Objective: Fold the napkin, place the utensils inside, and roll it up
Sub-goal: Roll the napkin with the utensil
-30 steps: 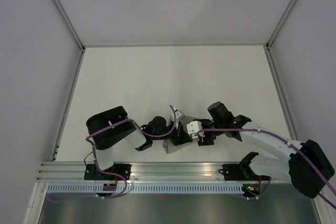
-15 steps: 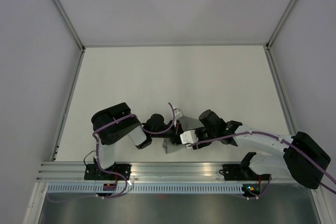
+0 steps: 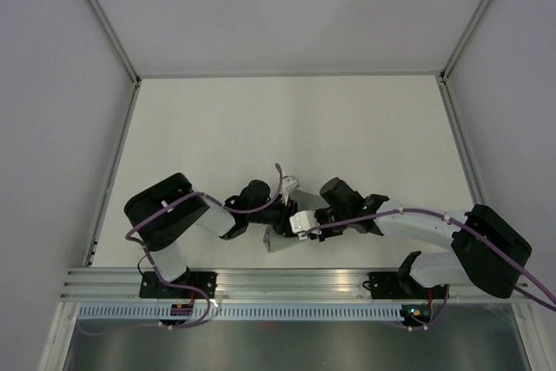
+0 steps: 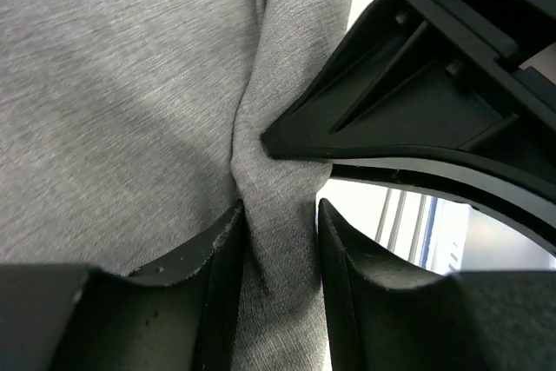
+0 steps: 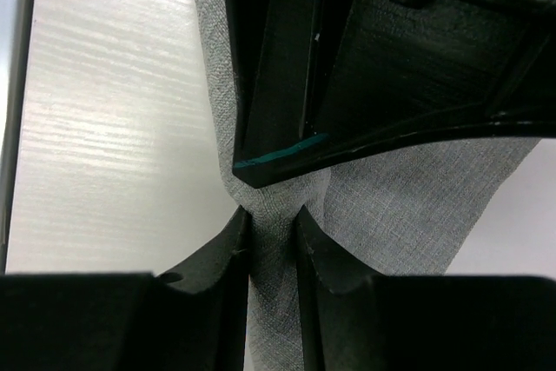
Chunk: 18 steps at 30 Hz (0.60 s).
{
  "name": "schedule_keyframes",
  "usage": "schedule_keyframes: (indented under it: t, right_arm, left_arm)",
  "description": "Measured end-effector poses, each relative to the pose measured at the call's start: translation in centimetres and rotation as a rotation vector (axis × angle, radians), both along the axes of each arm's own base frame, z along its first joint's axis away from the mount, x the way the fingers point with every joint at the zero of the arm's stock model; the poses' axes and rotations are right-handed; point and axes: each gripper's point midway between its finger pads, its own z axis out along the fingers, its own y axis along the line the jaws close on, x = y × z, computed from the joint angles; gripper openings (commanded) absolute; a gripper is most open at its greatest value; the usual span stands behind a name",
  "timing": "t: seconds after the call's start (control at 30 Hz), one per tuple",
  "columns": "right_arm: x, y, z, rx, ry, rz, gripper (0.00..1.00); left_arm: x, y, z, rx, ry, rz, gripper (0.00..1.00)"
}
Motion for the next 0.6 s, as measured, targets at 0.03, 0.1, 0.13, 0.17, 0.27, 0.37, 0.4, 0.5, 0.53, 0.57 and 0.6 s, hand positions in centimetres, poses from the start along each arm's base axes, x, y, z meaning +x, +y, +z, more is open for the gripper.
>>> schedule_keyframes:
  t: [0.03, 0.1, 0.13, 0.17, 0.27, 0.37, 0.4, 0.5, 0.53, 0.57, 0.6]
  right_arm:
    - [0.1, 0.2, 0.0, -0.005, 0.009, -0.006, 0.14]
    - [0.4, 0.6, -0.1, -0.012, 0.028, -0.021, 0.13]
    - [0.6, 0.8, -0.1, -0.017, 0.041, -0.029, 0.13]
    - [0.8, 1.0, -0.1, -0.019, 0.054, -0.037, 0.13]
    - [1.3, 1.4, -0.2, -0.025, 0.107, -0.063, 0.13]
    - [1.7, 1.5, -0.2, -0.027, 0.197, -0.090, 0.13]
    - [1.9, 1.4, -0.2, -0.027, 0.232, -0.098, 0.13]
    - [2.1, 1.4, -0.2, -0.023, 0.331, -0.114, 0.13]
    - [2.2, 1.3, -0.1, -0.022, 0.361, -0.115, 0.13]
    - [2.3, 1.3, -0.1, -0.021, 0.396, -0.117, 0.13]
    - [2.3, 1.3, -0.1, -0.020, 0.432, -0.120, 0.13]
  left_arm:
    - [0.2, 0.3, 0.0, 0.020, 0.003, 0.007, 0.44]
    - [0.8, 1.1, 0.2, 0.062, 0.000, 0.036, 0.44]
    - [1.2, 1.5, 0.3, 0.084, -0.005, 0.056, 0.44]
    - [1.7, 2.0, 0.5, 0.105, -0.013, 0.081, 0.44]
    - [3.8, 3.3, 1.4, 0.163, -0.050, 0.180, 0.44]
    - [6.9, 5.1, 2.6, 0.214, -0.100, 0.324, 0.44]
    - [7.8, 5.9, 3.0, 0.230, -0.117, 0.372, 0.43]
    - [9.6, 8.1, 4.1, 0.271, -0.164, 0.495, 0.43]
    - [10.0, 8.6, 4.6, 0.277, -0.182, 0.528, 0.43]
    - [10.3, 9.0, 5.1, 0.279, -0.199, 0.552, 0.43]
    - [10.6, 9.5, 5.6, 0.278, -0.219, 0.579, 0.43]
